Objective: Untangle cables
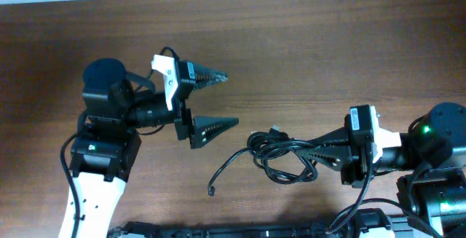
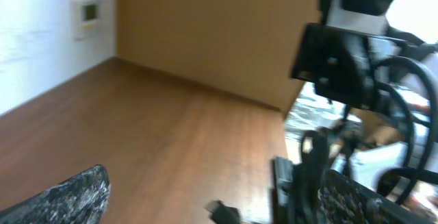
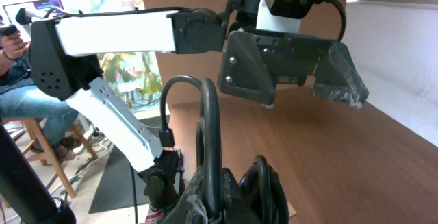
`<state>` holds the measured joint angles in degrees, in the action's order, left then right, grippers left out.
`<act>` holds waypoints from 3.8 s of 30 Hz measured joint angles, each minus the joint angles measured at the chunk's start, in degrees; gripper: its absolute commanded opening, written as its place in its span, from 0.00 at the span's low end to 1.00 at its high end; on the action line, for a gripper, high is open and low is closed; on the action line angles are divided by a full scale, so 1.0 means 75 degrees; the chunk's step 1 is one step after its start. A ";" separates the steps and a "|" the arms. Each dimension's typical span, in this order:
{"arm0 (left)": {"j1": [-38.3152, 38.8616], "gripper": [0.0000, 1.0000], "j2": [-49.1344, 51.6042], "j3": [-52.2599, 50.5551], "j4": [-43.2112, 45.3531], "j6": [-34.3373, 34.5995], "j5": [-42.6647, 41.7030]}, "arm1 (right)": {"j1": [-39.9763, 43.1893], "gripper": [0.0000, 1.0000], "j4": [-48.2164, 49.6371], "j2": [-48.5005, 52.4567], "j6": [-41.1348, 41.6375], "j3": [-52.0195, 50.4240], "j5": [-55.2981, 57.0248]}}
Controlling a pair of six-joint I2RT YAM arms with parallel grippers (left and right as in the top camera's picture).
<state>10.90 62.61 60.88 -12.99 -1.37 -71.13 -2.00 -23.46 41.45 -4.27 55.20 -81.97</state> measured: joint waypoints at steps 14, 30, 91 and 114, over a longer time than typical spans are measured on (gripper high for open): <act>0.1760 0.96 0.0227 0.0000 0.0009 -0.0437 -0.1207 | 0.0000 0.04 0.1142 0.0000 0.0006 -0.0003 -0.0038; 0.2055 0.75 0.1046 0.0000 0.0020 -0.0734 -0.0854 | 0.0000 0.04 0.1515 0.0000 0.0332 -0.0003 -0.0006; 0.2189 0.93 0.1046 0.0052 0.0090 -0.1682 0.0382 | 0.0000 0.04 0.2267 0.0755 0.1381 -0.0006 0.0405; 0.2218 0.00 0.1037 0.0052 -0.0985 -0.1037 0.2929 | 0.0012 0.04 0.0055 0.1131 0.1373 0.0012 0.3474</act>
<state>27.53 70.39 61.28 -20.38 -9.15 -49.17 -1.91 -23.05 49.93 6.02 55.29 -55.92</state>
